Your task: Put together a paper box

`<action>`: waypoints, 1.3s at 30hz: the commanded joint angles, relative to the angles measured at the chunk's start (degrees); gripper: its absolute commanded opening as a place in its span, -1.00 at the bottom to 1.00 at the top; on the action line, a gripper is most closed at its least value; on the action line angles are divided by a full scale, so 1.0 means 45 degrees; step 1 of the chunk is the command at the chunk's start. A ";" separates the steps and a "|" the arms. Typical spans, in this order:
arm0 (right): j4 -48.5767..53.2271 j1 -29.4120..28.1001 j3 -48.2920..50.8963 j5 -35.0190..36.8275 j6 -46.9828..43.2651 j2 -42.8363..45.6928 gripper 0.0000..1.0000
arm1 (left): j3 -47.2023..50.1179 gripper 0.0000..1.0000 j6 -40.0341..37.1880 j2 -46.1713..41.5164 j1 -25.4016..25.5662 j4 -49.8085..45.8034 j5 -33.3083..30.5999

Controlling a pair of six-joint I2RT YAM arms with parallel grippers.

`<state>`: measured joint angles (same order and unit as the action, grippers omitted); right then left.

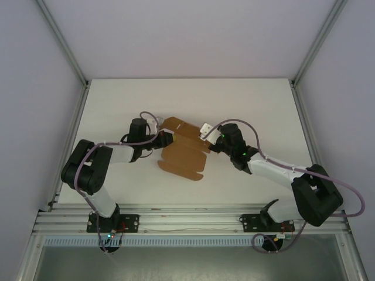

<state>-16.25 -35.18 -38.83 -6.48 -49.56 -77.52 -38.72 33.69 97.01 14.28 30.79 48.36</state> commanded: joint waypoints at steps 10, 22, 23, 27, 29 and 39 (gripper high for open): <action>-0.0305 -0.1774 -0.0473 0.4278 -0.4338 -0.1116 -1.00 | -0.1215 -1.00 0.2672 0.0654 0.0536 -0.2899 -0.2613; -0.2308 -0.2349 -0.0571 0.6336 -0.5146 -0.3020 -1.00 | -0.0722 -0.22 0.2433 0.0728 0.0615 -0.3117 -0.2864; -0.2258 -0.2320 -0.0569 0.6277 -0.5122 -0.2900 -1.00 | -0.0762 -0.08 0.2160 0.0499 0.0591 -0.3659 -0.3146; -0.1655 -0.2140 -0.0693 0.6205 -0.5304 -0.2526 -1.00 | -0.0865 0.36 0.0876 -0.1002 0.0576 -0.5792 -0.4544; -0.1453 -0.2021 -0.0670 0.5894 -0.5411 -0.2334 -1.00 | -0.0874 0.65 0.0342 -0.1935 0.0544 -0.6671 -0.5382; -0.1546 -0.1737 -0.0795 0.4913 -0.5793 -0.2342 -1.00 | -0.2694 1.00 -0.1214 -0.2541 -0.1748 -0.8456 -0.6570</action>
<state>-23.42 -43.31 -41.39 17.37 -74.72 -88.71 -47.29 31.77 82.81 9.19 -3.64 20.08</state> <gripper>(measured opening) 0.049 0.999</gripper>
